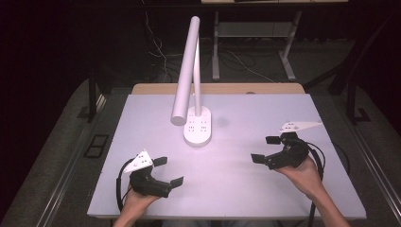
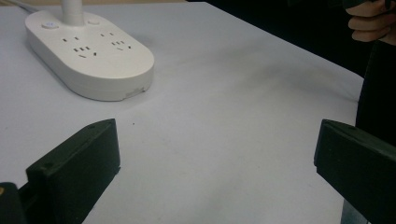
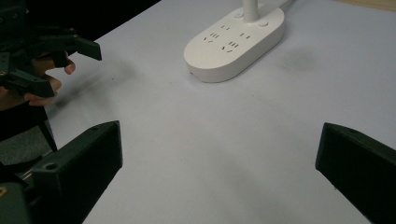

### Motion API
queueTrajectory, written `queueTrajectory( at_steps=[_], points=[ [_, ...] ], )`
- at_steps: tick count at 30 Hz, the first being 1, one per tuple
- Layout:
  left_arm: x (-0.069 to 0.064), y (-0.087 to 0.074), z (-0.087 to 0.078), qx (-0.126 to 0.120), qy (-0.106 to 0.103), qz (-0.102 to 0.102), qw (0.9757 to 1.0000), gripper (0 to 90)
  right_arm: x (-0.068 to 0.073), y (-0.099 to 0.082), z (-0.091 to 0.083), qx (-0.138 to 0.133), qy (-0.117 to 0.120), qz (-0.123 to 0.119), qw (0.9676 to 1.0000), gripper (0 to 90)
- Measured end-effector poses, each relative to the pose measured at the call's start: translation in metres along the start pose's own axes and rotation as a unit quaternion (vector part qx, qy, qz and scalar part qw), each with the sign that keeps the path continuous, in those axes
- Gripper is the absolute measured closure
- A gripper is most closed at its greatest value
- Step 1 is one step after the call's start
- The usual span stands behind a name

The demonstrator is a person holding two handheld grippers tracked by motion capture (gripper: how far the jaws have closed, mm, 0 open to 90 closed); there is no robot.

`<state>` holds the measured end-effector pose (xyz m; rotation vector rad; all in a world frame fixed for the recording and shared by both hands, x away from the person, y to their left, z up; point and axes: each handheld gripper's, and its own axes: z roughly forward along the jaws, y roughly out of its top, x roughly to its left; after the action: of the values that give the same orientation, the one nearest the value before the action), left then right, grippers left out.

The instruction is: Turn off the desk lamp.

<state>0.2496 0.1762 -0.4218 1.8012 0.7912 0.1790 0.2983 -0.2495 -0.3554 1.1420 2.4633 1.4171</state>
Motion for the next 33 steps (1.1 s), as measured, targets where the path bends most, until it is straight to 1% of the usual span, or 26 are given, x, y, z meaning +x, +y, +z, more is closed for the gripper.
queueTrajectory(
  at_steps=[3,8,11,19,21,24,25,26,28,33],
  points=[
    [0.000,0.000,0.000,0.000,0.000,-0.001,1.0000,0.0,0.001,0.007,0.004,0.005,0.002,-0.005,1.0000,0.5],
    [0.001,0.000,0.000,0.000,0.000,0.001,1.0000,0.0,0.001,0.013,0.007,0.006,0.004,-0.010,0.9999,0.5],
    [0.000,0.000,0.000,-0.003,-0.002,0.003,1.0000,0.0,0.000,0.020,0.010,0.015,0.006,-0.013,0.9998,0.5],
    [0.001,0.000,-0.002,-0.006,0.001,0.000,1.0000,0.0,-0.001,0.033,0.016,0.015,0.011,-0.020,0.9996,0.5],
    [0.001,0.000,-0.002,-0.006,0.001,0.000,1.0000,0.0,0.000,0.040,0.020,0.017,0.013,-0.021,0.9995,0.5],
    [0.001,0.000,-0.002,-0.006,-0.001,0.002,1.0000,0.0,0.000,0.045,0.023,0.021,0.013,-0.024,0.9994,0.5],
    [0.001,0.000,-0.001,-0.006,-0.001,0.002,1.0000,0.0,0.001,0.050,0.027,0.022,0.015,-0.028,0.9992,0.5],
    [0.001,0.000,-0.001,-0.006,-0.002,0.003,1.0000,0.0,0.001,0.050,0.027,0.022,0.015,-0.028,0.9992,0.5],
    [0.001,0.000,-0.001,-0.006,-0.002,0.002,1.0000,0.0,0.002,0.057,0.031,0.027,0.017,-0.034,0.9989,0.5],
    [0.001,0.000,-0.002,-0.008,-0.001,-0.001,1.0000,0.0,0.002,0.065,0.037,0.029,0.019,-0.038,0.9987,0.5]
  ],
)
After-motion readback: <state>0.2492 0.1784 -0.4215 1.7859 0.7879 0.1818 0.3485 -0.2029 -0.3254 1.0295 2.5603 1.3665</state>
